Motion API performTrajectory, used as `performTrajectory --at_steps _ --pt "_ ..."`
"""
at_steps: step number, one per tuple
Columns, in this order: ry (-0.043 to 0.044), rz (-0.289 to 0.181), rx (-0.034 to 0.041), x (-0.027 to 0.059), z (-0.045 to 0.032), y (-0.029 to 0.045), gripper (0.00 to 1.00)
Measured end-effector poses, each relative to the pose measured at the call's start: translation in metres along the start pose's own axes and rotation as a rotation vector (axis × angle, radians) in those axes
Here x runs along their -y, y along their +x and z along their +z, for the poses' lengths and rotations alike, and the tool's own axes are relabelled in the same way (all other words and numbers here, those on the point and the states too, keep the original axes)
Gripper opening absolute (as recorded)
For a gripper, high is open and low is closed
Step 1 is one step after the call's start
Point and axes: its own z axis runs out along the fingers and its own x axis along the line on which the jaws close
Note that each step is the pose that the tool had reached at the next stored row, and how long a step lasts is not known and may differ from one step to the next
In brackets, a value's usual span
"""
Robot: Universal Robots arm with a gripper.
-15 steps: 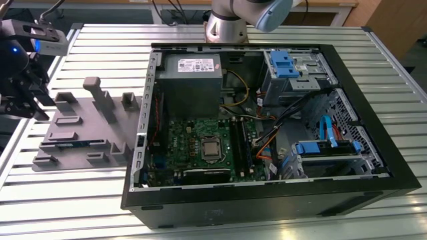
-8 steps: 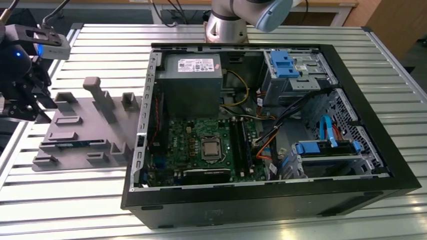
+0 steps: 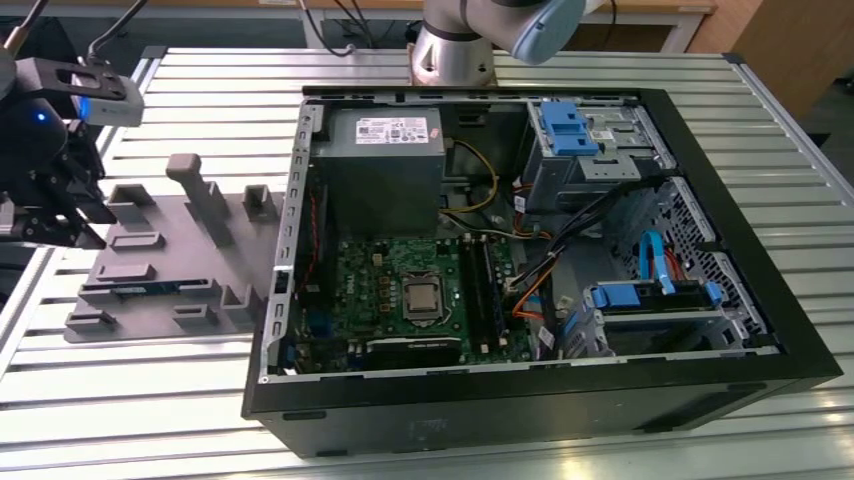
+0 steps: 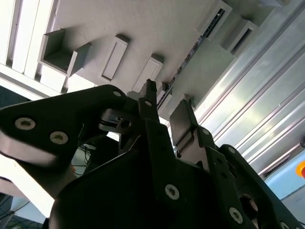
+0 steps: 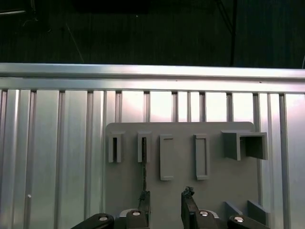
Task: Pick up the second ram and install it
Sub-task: 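Pick up the second ram and move it above second insertion slot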
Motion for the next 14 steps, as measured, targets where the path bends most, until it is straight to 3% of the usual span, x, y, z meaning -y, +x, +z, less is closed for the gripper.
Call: performTrajectory --at_steps 3,4,11,13,14 --pt "0.0000 0.000 -0.0003 0.0001 0.0024 0.0006 0.34" --pt "0.0001 0.000 -0.0005 0.0002 0.0032 0.0007 0.27" --pt "0.0011 0.000 -0.0069 0.0003 0.0065 0.0016 0.27" --pt "0.0034 -0.002 -0.0093 0.0003 0.0079 0.0021 0.29" --pt "0.0047 -0.004 -0.0102 0.0004 0.0087 0.0023 0.35"
